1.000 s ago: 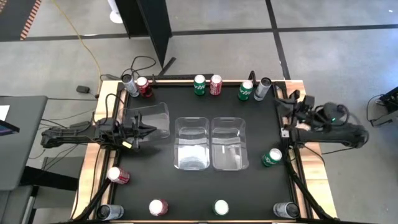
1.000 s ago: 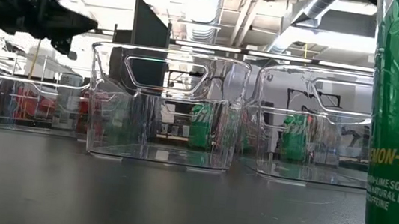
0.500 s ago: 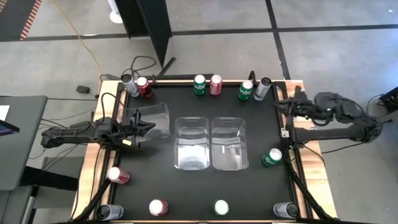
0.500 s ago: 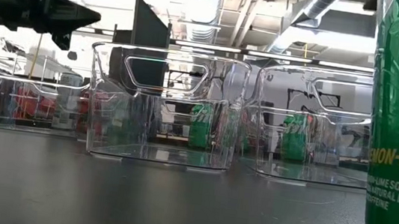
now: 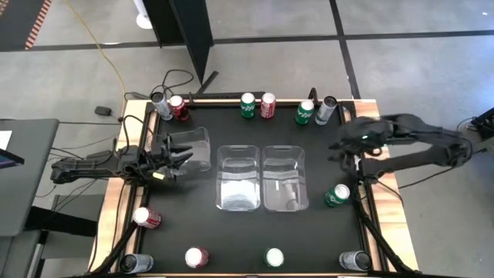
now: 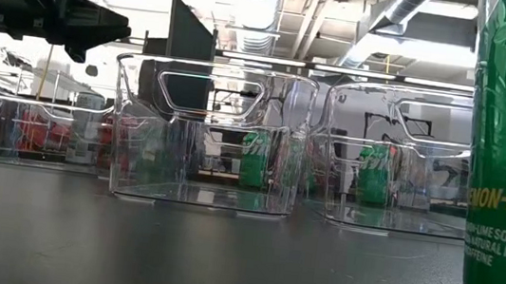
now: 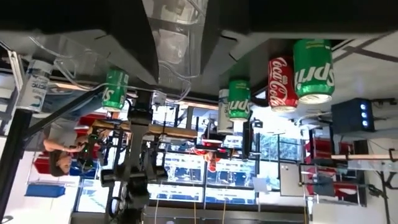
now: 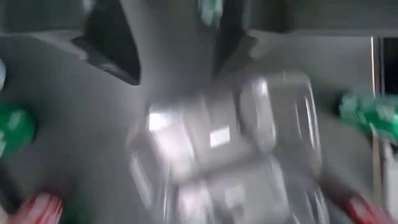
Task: Sort soda cans
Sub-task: Put the middle right green soda can into the right transparent bin
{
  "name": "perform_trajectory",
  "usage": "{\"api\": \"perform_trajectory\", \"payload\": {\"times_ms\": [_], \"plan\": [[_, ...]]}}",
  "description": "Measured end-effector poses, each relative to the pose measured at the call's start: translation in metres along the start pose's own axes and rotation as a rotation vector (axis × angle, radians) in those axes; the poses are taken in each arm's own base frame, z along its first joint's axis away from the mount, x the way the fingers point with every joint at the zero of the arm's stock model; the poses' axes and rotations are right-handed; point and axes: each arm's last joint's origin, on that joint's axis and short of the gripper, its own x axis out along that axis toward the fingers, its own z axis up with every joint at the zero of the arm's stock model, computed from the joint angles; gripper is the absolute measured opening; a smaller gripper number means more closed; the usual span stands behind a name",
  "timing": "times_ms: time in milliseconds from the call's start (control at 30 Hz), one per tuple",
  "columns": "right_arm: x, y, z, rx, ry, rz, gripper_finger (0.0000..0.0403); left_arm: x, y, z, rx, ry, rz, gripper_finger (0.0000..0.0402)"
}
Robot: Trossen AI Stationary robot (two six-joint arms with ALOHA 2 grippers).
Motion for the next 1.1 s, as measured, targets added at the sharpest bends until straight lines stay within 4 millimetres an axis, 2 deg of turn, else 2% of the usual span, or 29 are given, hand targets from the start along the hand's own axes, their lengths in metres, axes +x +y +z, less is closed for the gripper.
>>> {"api": "perform_trajectory", "payload": {"times_ms": [167, 400, 667, 900, 1100], "plan": [[0.018, 0.014, 0.002, 0.068, 0.295, 0.016, 0.0308, 0.000, 0.000, 0.000, 0.005, 0.001, 0.000, 0.0132], [0.026, 0.038, -0.006, 0.137, 0.442, 0.023, 0.0344, 0.000, 0.000, 0.000, 0.005, 0.001, 0.000, 0.0132], [0.020, 0.055, -0.038, 0.271, 0.383, -0.065, 0.0353, 0.000, 0.000, 0.000, 0.028, 0.001, 0.000, 0.0132], [0.026, 0.064, -0.068, 0.347, 0.335, -0.128, 0.0353, 0.000, 0.000, 0.000, 0.054, 0.002, 0.000, 0.0132], [0.036, 0.067, -0.083, 0.402, 0.320, -0.178, 0.0353, 0.000, 0.000, 0.000, 0.047, 0.003, 0.000, 0.0132]]}}
